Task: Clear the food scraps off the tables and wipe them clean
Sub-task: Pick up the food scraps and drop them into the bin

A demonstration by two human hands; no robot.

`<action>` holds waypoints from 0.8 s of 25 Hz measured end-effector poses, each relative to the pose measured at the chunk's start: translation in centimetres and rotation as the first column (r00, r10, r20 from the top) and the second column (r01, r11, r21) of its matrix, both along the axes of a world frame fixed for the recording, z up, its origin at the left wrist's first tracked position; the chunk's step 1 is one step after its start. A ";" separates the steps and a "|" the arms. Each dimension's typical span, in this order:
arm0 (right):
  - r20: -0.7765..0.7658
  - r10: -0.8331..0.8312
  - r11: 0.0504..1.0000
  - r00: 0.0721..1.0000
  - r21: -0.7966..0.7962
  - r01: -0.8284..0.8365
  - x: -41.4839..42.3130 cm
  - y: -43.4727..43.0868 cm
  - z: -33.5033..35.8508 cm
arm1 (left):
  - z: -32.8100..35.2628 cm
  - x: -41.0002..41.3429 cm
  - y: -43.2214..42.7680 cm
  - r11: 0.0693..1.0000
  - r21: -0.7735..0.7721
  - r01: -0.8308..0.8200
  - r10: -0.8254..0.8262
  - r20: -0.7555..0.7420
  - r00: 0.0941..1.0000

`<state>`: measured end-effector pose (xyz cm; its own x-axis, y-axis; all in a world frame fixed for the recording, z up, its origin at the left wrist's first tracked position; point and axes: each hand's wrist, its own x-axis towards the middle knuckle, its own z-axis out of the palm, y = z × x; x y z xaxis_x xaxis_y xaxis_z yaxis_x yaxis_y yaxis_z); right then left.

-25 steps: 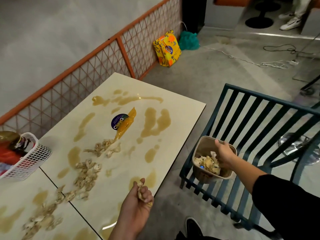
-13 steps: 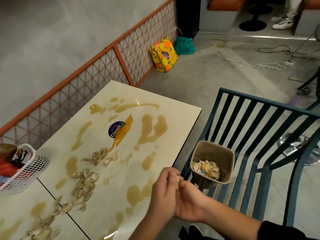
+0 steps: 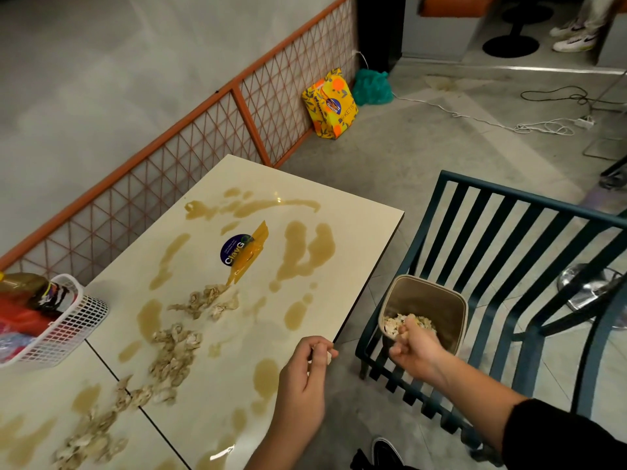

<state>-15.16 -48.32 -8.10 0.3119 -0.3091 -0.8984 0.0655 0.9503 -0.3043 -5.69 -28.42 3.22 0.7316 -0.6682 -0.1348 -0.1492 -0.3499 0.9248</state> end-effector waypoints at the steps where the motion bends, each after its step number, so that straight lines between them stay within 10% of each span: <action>1: -0.059 -0.032 0.999 0.998 -0.036 0.030 -0.1 -1.3 -0.6 | -0.2 0.0 0.4 1.000 0.005 0.000 0.000 -0.006 1.000; 6: -0.283 0.118 0.958 0.952 -0.219 -0.183 0.7 -5.5 -2.9 | -0.9 -0.2 1.0 0.998 0.063 -0.002 0.002 -0.007 1.000; 10: -0.680 0.320 0.686 0.660 -0.314 -0.656 0.2 -4.3 -2.2 | -1.6 0.2 0.8 0.993 0.114 0.010 -0.017 0.057 0.998; 13: -0.337 0.554 0.661 0.762 -0.379 -0.648 -0.2 -0.1 1.6 | -2.1 0.2 0.2 0.992 0.129 -0.004 -0.005 0.066 0.998; 16: 0.163 0.782 0.608 0.601 -0.408 -0.681 -0.8 4.3 4.1 | -2.7 0.1 -0.5 0.984 0.170 0.055 -0.079 0.137 0.987; 20: 0.268 0.722 0.658 0.638 -0.549 -0.515 -0.3 6.9 4.4 | -3.4 0.1 -1.2 0.954 0.265 0.138 -0.206 0.249 0.946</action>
<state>-15.45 -41.38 -3.75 0.8727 -0.1691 -0.4580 -0.2732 0.6084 -0.7452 -5.61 -29.59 -0.22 0.6394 -0.7593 -0.1206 -0.4596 -0.5032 0.7318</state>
